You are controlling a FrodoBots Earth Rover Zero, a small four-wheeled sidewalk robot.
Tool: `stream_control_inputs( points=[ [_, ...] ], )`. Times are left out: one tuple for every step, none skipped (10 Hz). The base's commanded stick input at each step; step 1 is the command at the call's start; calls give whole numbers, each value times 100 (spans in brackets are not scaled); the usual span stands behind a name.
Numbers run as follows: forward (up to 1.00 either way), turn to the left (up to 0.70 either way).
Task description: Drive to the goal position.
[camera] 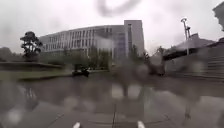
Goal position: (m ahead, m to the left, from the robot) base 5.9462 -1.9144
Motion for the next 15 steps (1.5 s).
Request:
stream_control_inputs(
  points=[
    [69,-14],
    [69,-14],
    [69,-14],
    [69,-14],
    [69,-14],
    [69,-14],
    [69,-14],
    [69,-11],
    [69,-1],
    [69,0],
    [69,0],
    [69,0],
    [69,0],
    [69,0],
    [69,0]
  ],
)
